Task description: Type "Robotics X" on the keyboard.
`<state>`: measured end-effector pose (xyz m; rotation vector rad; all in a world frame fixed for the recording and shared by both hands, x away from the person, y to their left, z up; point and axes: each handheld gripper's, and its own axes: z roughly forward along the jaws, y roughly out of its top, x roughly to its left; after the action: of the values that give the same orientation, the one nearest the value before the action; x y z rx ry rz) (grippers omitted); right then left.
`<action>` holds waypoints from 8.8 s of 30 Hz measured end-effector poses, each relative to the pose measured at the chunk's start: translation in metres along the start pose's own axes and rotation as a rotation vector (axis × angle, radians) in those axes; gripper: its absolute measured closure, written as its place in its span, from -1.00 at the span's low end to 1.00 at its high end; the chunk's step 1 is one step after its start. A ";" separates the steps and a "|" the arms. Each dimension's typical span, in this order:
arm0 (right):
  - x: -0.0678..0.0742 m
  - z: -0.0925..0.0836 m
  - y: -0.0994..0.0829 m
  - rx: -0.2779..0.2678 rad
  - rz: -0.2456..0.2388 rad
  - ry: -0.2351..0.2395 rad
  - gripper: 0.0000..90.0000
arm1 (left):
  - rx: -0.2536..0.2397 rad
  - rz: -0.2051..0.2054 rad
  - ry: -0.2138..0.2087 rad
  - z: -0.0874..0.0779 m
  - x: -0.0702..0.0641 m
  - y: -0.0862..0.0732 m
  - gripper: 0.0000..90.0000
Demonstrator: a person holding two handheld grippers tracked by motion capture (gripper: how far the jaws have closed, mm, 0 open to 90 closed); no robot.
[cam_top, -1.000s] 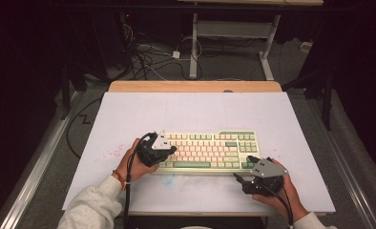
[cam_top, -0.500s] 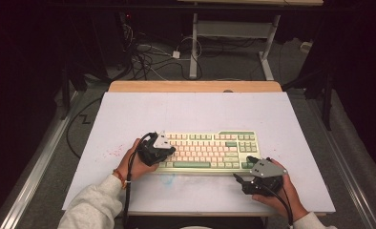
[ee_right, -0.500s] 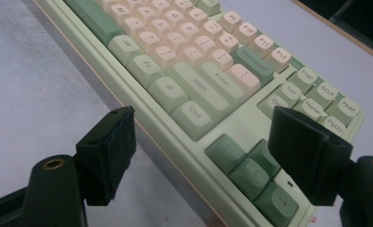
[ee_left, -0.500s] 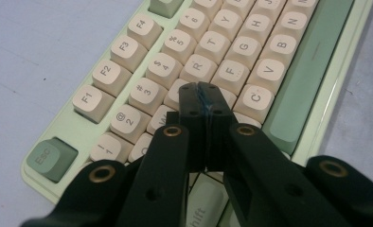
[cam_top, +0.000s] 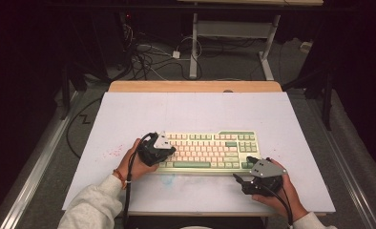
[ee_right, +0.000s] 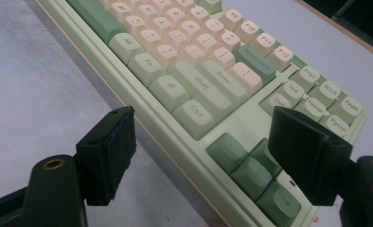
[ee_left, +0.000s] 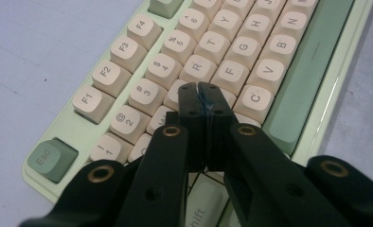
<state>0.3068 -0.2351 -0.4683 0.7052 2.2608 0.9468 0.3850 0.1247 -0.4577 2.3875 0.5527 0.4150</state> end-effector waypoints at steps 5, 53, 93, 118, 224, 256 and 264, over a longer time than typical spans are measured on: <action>0.000 0.000 0.000 0.000 -0.001 0.002 -0.45 | 0.001 0.001 0.005 0.000 0.000 0.000 0.92; 0.000 -0.001 0.001 0.000 -0.003 0.003 -0.44 | -0.109 0.060 0.010 -0.026 -0.019 0.010 0.92; 0.001 -0.001 0.001 0.005 -0.006 0.010 -0.44 | -0.061 0.120 -0.067 -0.005 -0.042 0.014 0.92; 0.002 0.001 0.000 0.015 -0.011 0.020 -0.45 | -0.016 0.146 -0.079 0.010 -0.046 0.018 0.95; -0.027 0.006 0.043 0.028 0.004 0.109 1.00 | -0.078 -0.042 0.216 -0.057 -0.033 -0.093 -0.57; -0.023 0.040 0.041 0.115 -0.032 0.137 1.00 | -0.085 -0.058 0.171 -0.057 -0.033 -0.093 -0.56; -0.024 0.040 0.034 0.103 -0.011 0.132 1.00 | -0.121 -0.080 0.131 -0.064 -0.032 -0.091 -0.39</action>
<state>0.3590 -0.2122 -0.4590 0.6912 2.4413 0.9005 0.3046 0.2069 -0.4746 2.2260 0.6611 0.5564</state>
